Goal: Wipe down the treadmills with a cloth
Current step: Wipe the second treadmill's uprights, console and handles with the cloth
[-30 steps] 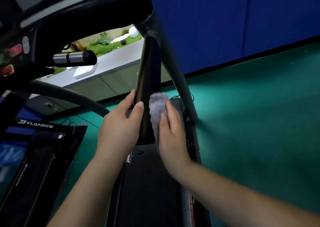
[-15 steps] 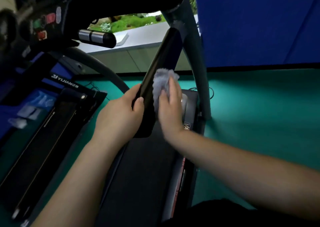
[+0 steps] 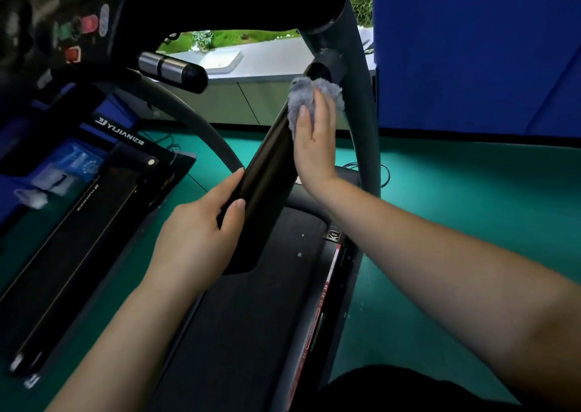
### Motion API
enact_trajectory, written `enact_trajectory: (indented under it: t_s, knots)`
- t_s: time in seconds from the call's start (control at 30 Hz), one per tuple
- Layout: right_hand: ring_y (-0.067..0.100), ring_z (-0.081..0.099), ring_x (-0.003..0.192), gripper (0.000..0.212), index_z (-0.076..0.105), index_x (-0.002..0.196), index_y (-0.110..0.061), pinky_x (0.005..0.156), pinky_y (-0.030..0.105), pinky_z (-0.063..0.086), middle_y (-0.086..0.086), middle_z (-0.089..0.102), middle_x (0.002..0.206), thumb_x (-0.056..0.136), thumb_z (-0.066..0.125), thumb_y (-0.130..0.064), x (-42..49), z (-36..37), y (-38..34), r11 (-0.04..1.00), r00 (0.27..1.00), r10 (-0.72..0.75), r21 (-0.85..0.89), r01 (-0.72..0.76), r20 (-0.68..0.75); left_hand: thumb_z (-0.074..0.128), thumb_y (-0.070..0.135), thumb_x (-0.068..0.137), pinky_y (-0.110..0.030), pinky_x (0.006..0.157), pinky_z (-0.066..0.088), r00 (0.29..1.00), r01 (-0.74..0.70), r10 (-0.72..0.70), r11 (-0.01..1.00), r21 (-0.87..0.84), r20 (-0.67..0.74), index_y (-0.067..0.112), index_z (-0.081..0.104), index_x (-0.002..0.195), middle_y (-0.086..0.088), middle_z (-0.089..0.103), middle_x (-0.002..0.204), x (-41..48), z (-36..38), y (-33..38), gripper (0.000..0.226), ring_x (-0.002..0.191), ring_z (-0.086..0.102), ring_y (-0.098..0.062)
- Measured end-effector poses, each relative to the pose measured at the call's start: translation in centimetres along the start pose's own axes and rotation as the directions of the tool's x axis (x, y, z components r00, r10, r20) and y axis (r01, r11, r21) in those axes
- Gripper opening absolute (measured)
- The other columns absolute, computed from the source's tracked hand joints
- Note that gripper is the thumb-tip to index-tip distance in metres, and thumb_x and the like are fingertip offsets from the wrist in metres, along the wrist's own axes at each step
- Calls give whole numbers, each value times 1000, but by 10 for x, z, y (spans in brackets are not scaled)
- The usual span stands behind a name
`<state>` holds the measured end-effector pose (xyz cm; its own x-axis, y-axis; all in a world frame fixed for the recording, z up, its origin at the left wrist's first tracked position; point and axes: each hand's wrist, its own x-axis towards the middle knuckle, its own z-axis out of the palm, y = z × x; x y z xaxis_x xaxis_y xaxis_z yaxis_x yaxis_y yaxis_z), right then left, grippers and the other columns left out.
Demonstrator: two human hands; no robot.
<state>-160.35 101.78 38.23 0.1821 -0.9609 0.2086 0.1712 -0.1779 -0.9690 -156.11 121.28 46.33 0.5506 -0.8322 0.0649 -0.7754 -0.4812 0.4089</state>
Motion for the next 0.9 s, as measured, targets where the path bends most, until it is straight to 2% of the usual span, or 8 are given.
enact_trajectory:
  t_s: [0.07,0.27,0.4,0.53,0.73,0.8,0.87,0.9]
  knots:
    - [17,22,144,47,32,147,-18,110,20,25,6,18,157,103,36,-30,20,-4,-1,999,999,35,-2,-35,5,38,49,84,-43,85,53,1000,16,-16,999,-42,11,58,37,132,4,69,107,0,0,-1,49,95,63,-17]
    - [18,32,138,46,29,149,-17,97,14,24,9,23,155,103,34,-27,53,-7,2,987,986,152,52,-149,-64,38,49,83,-44,87,52,1000,9,-9,999,-42,2,58,38,132,0,69,108,-1,1,-1,50,98,62,-21]
    - [21,33,138,48,26,150,-21,104,22,26,9,26,155,104,33,-29,55,-4,3,976,976,201,99,-193,-87,39,48,84,-45,84,53,1000,7,-7,999,-53,-6,57,39,132,-2,69,105,-1,1,-1,49,94,63,-22]
    - [25,35,138,50,22,151,-25,113,37,30,8,29,154,103,32,-32,47,0,4,948,950,294,159,-276,-106,39,46,84,-43,81,55,1000,-1,1,997,-73,-1,60,40,129,8,68,105,-1,0,1,47,89,64,-15]
    - [26,49,126,46,29,146,-20,109,42,38,8,49,140,103,32,-34,2,-1,12,843,881,473,291,-452,-1,40,45,84,-38,88,53,1000,9,-8,994,-110,7,57,44,128,14,66,112,-1,0,-1,46,99,61,-7]
    - [22,52,118,43,31,144,-19,102,23,40,4,52,134,103,31,-33,-22,-4,7,856,890,455,260,-448,37,41,43,85,-33,89,50,1000,-8,8,995,-102,-3,56,45,128,15,65,116,-1,1,-2,46,102,60,-6]
    - [14,49,106,41,32,143,-18,79,-3,35,-3,52,123,104,31,-31,-49,-9,-7,879,897,437,182,-441,63,41,41,85,-29,90,47,1000,-24,23,995,-98,-13,55,46,128,14,65,118,0,1,-3,45,105,58,-6]
    - [13,50,107,41,33,143,-18,77,-4,35,-3,53,123,104,32,-31,-62,-11,-11,878,894,440,170,-448,83,41,40,85,-29,90,46,1000,-26,24,995,-99,-16,55,47,128,12,65,119,0,2,-3,45,107,58,-7]
